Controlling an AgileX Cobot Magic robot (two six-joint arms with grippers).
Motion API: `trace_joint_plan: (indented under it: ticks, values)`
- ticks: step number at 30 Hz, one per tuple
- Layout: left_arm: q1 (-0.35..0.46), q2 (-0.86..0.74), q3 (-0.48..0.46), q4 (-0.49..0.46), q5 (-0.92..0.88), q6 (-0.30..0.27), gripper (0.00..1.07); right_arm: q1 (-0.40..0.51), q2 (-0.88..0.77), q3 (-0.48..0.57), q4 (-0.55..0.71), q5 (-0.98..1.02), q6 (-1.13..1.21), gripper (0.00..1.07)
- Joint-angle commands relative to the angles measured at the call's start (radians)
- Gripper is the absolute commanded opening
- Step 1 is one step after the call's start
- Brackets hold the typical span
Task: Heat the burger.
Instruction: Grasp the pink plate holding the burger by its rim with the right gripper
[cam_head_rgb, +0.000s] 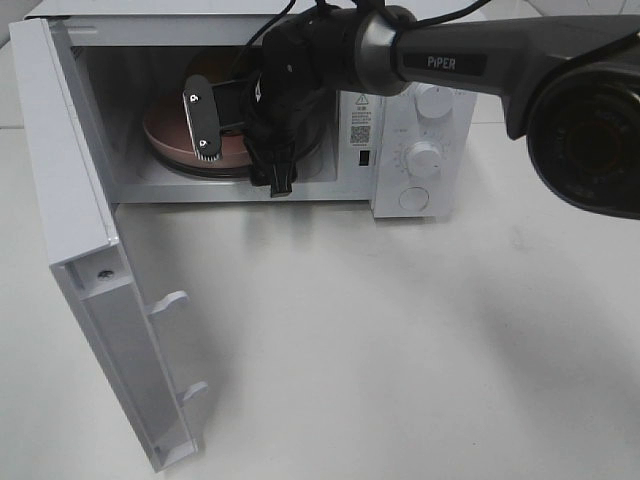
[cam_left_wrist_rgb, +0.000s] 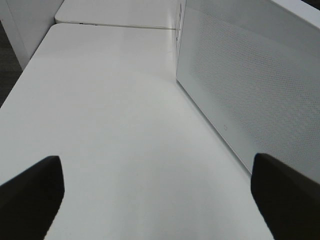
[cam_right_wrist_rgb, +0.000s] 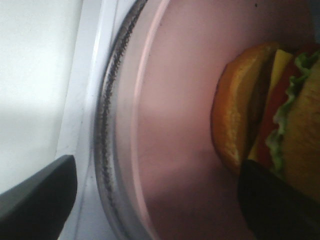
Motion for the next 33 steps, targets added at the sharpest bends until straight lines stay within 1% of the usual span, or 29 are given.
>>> trace_joint_plan:
  ticks: [1,3,7,21,23,24,25,26,27,28,29,30,31,32,33]
  values:
    - [0.003,-0.021,0.003,0.000,-0.002,-0.004,0.96,-0.002,0.021,-0.021,0.007,-0.004,0.002,0.85]
    - [0.003,-0.021,0.003,0.000,-0.002,-0.004,0.96,-0.002,0.046,-0.052,0.032,-0.005,0.002,0.85]
    - [0.003,-0.021,0.003,0.000,-0.002,-0.004,0.96,-0.002,0.062,-0.082,0.037,-0.007,-0.001,0.85]
    - [0.003,-0.021,0.003,0.000,-0.002,-0.004,0.96,0.002,0.062,-0.082,0.053,0.002,0.000,0.81]
    - [0.003,-0.021,0.003,0.000,-0.002,-0.004,0.96,0.002,0.062,-0.082,0.069,0.014,0.001,0.75]
    - [0.003,-0.021,0.003,0.000,-0.002,-0.004,0.96,0.002,0.062,-0.082,0.069,0.014,0.001,0.75]
    - [0.003,-0.021,0.003,0.000,-0.002,-0.004,0.96,0.002,0.062,-0.082,0.075,0.016,0.002,0.68]
    - [0.003,-0.021,0.003,0.000,-0.002,-0.004,0.96,0.002,0.062,-0.082,0.075,0.017,0.002,0.65]
    - [0.003,-0.021,0.003,0.000,-0.002,-0.004,0.96,0.006,0.061,-0.082,0.075,0.017,0.002,0.55]
    - [0.003,-0.021,0.003,0.000,-0.002,-0.004,0.96,0.006,0.061,-0.082,0.075,0.017,0.002,0.55]
    - [0.003,-0.021,0.003,0.000,-0.002,-0.004,0.96,0.010,0.059,-0.082,0.075,0.017,0.002,0.45]
    - [0.003,-0.021,0.003,0.000,-0.002,-0.004,0.96,0.010,0.059,-0.082,0.075,0.017,0.002,0.45]
    - [0.003,-0.021,0.003,0.000,-0.002,-0.004,0.96,0.010,0.058,-0.082,0.075,0.017,0.002,0.38]
    - [0.003,-0.021,0.003,0.000,-0.002,-0.004,0.96,0.011,0.056,-0.082,0.077,0.016,0.002,0.25]
    - [0.003,-0.021,0.003,0.000,-0.002,-0.004,0.96,0.011,0.056,-0.082,0.077,0.016,0.002,0.25]
